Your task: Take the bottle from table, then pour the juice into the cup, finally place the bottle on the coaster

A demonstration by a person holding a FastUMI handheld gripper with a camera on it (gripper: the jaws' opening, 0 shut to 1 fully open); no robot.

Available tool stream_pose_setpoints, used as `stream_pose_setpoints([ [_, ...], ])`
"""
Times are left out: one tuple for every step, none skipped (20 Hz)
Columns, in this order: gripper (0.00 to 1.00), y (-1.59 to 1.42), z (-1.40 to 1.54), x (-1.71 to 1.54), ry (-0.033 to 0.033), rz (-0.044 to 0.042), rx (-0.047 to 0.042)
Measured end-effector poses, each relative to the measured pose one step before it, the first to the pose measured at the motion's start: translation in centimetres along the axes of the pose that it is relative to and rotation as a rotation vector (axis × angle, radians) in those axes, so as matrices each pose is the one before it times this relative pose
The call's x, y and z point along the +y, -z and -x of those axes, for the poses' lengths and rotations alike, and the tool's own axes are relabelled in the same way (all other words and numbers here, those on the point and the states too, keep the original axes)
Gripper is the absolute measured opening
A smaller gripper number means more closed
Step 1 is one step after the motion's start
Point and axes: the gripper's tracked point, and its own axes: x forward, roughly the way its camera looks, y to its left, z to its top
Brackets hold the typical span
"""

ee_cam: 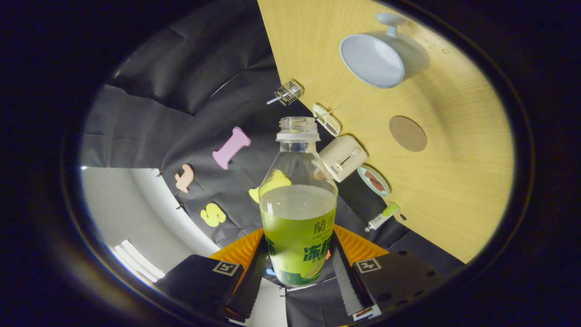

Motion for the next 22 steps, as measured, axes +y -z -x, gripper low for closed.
stream_pose_setpoints([
  [0.77, -0.022, -0.045, 0.045, -0.00228, -0.00245, -0.00105],
  [0.77, 0.046, 0.097, -0.016, 0.00035, 0.00296, 0.00426],
  [0.77, -0.07, 0.068, -0.045, -0.00208, 0.00546, -0.00108],
  [0.77, 0.047, -0.019, -0.091, -0.00087, 0.00909, 0.00134],
  [0.77, 0.031, -0.048, -0.113, 0.00194, 0.01112, 0.00333],
  [0.77, -0.058, -0.067, -0.12, 0.00041, 0.01428, 0.00171],
  [0.77, 0.055, -0.084, -0.107, 0.00018, 0.01756, 0.00087],
  [0.77, -0.076, 0.142, -0.147, -0.00218, 0.01933, -0.00057],
  [0.77, -0.092, 0.109, -0.047, -0.00032, 0.02133, -0.00183],
  [0.77, 0.038, 0.245, 0.115, 0.00334, 0.02574, -0.00445],
  [0.77, -0.028, 0.308, -0.113, 0.00779, 0.03247, -0.00277],
  [0.77, -0.01, 0.225, -0.033, 0.00685, 0.04141, -0.00262],
  [0.77, 0.028, 0.247, -0.272, 0.01471, 0.05198, -0.00213],
  [0.77, 0.2, 0.155, -0.089, 0.0103, 0.05341, 0.00029],
  [0.77, 0.157, 0.075, -0.016, 0.00571, 0.04989, 0.00098],
  [0.77, 0.222, 0.156, 0.183, 0.00183, 0.04233, 0.00095],
  [0.77, 0.264, -0.361, 0.054, 0.00304, 0.03789, 0.00407],
  [0.77, 0.202, -0.066, 0.037, -0.00375, 0.03904, 0.00386],
  [0.77, 0.081, 0.081, -0.002, -0.00319, 0.04821, -0.00213],
  [0.77, 0.172, -0.029, -0.392, 0.01033, 0.0548, 0.00062],
  [0.77, -0.268, -0.078, 0.138, 0.03147, 0.05784, 0.00802],
  [0.77, 0.423, 0.141, -0.887, 0.03616, 0.07018, 0.00345],
])
